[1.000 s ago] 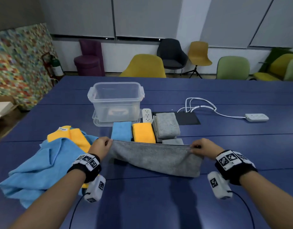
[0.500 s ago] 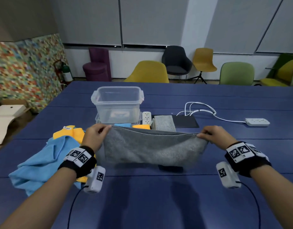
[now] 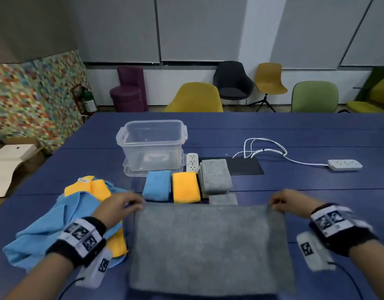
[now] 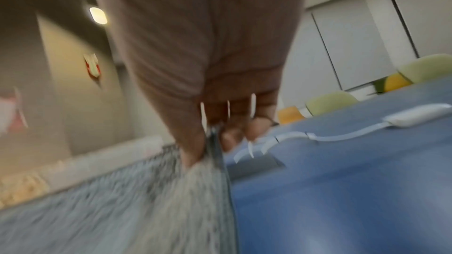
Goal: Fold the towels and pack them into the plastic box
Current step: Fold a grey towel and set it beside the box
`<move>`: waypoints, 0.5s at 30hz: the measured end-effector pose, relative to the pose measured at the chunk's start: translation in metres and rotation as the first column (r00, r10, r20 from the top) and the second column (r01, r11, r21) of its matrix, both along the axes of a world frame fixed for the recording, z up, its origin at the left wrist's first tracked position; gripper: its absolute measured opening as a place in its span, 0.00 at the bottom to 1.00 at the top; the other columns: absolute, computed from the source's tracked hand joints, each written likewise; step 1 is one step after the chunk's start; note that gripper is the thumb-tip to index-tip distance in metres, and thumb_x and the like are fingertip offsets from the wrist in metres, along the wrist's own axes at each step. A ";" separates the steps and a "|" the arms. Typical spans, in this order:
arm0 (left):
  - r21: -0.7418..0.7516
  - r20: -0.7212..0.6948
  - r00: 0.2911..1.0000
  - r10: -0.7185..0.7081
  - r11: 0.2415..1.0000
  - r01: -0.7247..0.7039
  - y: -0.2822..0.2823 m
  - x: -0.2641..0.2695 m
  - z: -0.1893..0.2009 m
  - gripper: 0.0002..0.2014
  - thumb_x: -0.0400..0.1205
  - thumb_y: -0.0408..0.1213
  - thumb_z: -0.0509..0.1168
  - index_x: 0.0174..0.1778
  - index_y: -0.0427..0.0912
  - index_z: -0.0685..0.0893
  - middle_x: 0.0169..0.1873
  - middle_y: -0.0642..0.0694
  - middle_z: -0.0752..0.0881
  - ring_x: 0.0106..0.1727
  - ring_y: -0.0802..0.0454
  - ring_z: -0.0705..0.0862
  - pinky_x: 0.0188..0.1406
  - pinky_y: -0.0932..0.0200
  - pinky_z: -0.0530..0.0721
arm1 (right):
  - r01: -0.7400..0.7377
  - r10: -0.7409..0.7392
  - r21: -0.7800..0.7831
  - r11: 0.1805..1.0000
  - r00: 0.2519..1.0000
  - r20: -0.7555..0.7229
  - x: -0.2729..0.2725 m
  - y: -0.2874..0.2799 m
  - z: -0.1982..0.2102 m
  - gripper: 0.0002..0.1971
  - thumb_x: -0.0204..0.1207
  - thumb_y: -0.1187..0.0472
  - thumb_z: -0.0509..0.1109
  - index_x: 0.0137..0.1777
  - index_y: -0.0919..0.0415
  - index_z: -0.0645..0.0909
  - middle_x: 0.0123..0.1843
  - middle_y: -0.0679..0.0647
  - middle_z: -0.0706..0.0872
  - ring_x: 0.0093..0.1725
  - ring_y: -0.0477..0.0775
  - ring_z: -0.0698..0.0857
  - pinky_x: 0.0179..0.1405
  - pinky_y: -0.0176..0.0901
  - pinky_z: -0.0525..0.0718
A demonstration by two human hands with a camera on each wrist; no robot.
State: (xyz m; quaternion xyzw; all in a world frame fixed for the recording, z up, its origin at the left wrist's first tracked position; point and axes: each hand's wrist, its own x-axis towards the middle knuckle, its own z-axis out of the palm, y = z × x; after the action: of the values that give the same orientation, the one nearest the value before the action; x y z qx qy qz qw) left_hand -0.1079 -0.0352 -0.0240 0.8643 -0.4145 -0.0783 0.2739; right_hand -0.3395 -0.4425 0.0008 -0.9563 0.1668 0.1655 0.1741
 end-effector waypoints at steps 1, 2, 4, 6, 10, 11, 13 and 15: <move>0.139 0.019 1.000 -0.017 0.990 0.014 -0.008 0.004 -0.017 0.21 0.78 0.37 0.69 0.34 0.74 0.77 0.36 0.67 0.83 0.47 0.69 0.81 0.47 0.72 0.76 | 0.033 -0.034 -0.025 0.999 0.999 -0.011 0.005 0.001 -0.020 0.09 0.78 0.64 0.65 0.42 0.48 0.80 0.38 0.41 0.80 0.45 0.50 0.82 0.47 0.41 0.79; 0.239 0.058 0.998 -0.034 0.971 0.019 -0.015 0.008 -0.034 0.16 0.80 0.38 0.68 0.38 0.70 0.76 0.41 0.63 0.81 0.52 0.61 0.81 0.51 0.66 0.77 | 0.065 -0.066 -0.059 0.996 0.998 -0.007 0.009 0.002 -0.038 0.08 0.79 0.64 0.64 0.45 0.49 0.81 0.42 0.42 0.81 0.48 0.51 0.82 0.47 0.40 0.77; 0.354 0.146 0.989 0.011 0.933 -0.063 -0.027 0.011 -0.058 0.04 0.81 0.41 0.65 0.48 0.56 0.82 0.49 0.53 0.81 0.59 0.53 0.80 0.55 0.62 0.74 | 0.092 -0.091 -0.159 0.983 0.996 0.015 0.013 0.008 -0.063 0.07 0.79 0.64 0.61 0.50 0.54 0.80 0.51 0.52 0.82 0.53 0.56 0.82 0.44 0.41 0.74; 0.362 0.218 0.976 0.019 0.927 -0.099 -0.031 0.010 -0.073 0.07 0.78 0.40 0.68 0.51 0.51 0.82 0.49 0.50 0.84 0.56 0.52 0.82 0.50 0.61 0.77 | 0.047 -0.045 -0.248 0.968 0.999 0.012 0.009 0.014 -0.075 0.09 0.78 0.65 0.59 0.40 0.50 0.71 0.45 0.52 0.76 0.48 0.58 0.79 0.33 0.42 0.68; 0.404 0.343 0.907 -0.246 0.910 0.095 -0.019 -0.008 -0.099 0.17 0.60 0.42 0.67 0.36 0.54 0.64 0.26 0.55 0.78 0.24 0.56 0.81 0.17 0.68 0.71 | -0.164 0.108 -0.352 0.922 0.979 -0.173 -0.013 0.028 -0.096 0.14 0.78 0.63 0.57 0.34 0.51 0.59 0.34 0.47 0.62 0.38 0.53 0.68 0.27 0.41 0.62; 0.451 0.354 0.880 -0.318 0.882 0.138 -0.015 -0.016 -0.106 0.13 0.61 0.43 0.61 0.35 0.54 0.63 0.26 0.55 0.77 0.23 0.56 0.79 0.17 0.67 0.70 | -0.223 0.144 -0.367 0.903 0.962 -0.231 -0.019 0.033 -0.100 0.10 0.78 0.64 0.56 0.36 0.51 0.64 0.35 0.47 0.65 0.38 0.54 0.70 0.27 0.42 0.62; 0.515 0.380 0.817 -0.434 0.833 0.203 -0.008 -0.028 -0.117 0.09 0.62 0.45 0.55 0.34 0.55 0.62 0.26 0.56 0.77 0.23 0.57 0.78 0.17 0.67 0.70 | -0.295 0.186 -0.376 0.879 0.936 -0.299 -0.029 0.044 -0.107 0.07 0.78 0.65 0.56 0.51 0.56 0.73 0.47 0.53 0.78 0.48 0.58 0.80 0.33 0.43 0.65; 0.568 0.336 0.818 -0.466 0.794 0.219 -0.005 -0.036 -0.123 0.14 0.59 0.45 0.63 0.34 0.56 0.64 0.26 0.56 0.78 0.22 0.57 0.78 0.18 0.69 0.70 | -0.324 0.192 -0.371 0.871 0.917 -0.349 -0.034 0.052 -0.116 0.14 0.78 0.66 0.55 0.62 0.61 0.73 0.62 0.58 0.80 0.59 0.60 0.82 0.41 0.43 0.65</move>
State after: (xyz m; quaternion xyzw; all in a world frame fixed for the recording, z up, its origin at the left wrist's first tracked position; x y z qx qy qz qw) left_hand -0.1441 -0.0399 -0.1474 0.8052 -0.5859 -0.0270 -0.0874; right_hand -0.3740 -0.3905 -0.1148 -0.9481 0.0922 0.2913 -0.0877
